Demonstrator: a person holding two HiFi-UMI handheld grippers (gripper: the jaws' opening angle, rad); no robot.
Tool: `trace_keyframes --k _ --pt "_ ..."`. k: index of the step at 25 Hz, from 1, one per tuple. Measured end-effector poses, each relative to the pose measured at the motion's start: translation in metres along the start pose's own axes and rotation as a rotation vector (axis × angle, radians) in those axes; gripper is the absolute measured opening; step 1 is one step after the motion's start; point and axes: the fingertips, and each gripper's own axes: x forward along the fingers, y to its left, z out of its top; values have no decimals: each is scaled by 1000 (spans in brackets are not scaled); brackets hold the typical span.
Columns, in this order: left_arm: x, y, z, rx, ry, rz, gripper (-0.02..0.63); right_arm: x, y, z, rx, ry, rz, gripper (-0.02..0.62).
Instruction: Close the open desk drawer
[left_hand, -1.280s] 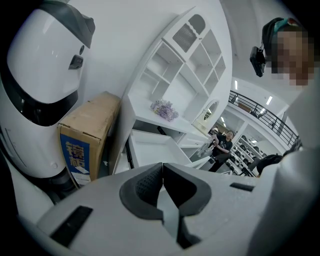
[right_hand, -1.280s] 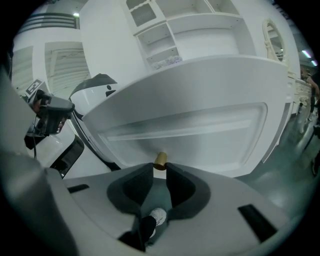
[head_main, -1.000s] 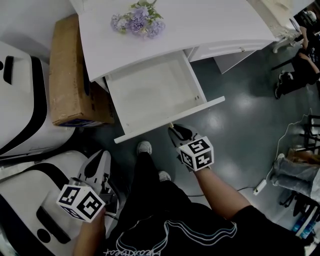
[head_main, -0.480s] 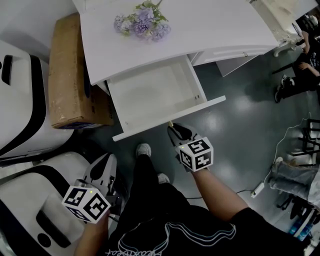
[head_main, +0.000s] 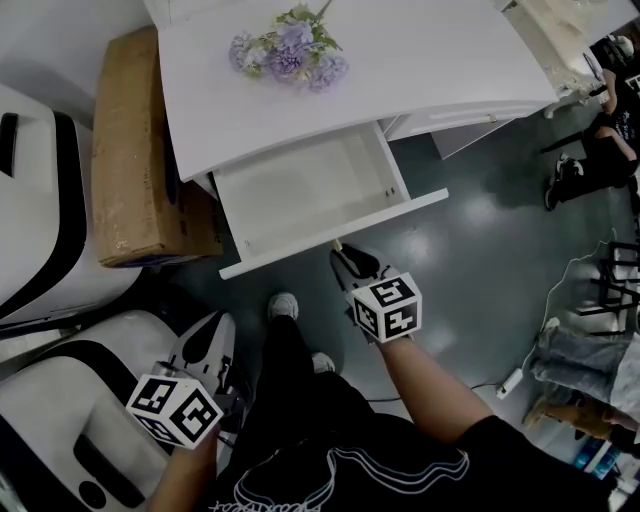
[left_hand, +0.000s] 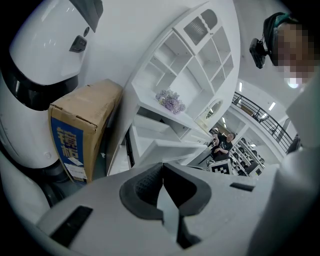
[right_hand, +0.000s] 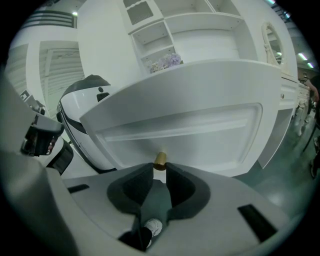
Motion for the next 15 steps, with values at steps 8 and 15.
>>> trace_keyframes --k 8,15 --pt "10 8 -2 -18 14 -4 6 14 -4 15 -18 -9 -10 86" --pt "19 13 3 -28 20 -6 6 27 -8 28 -13 -26 -15 86"
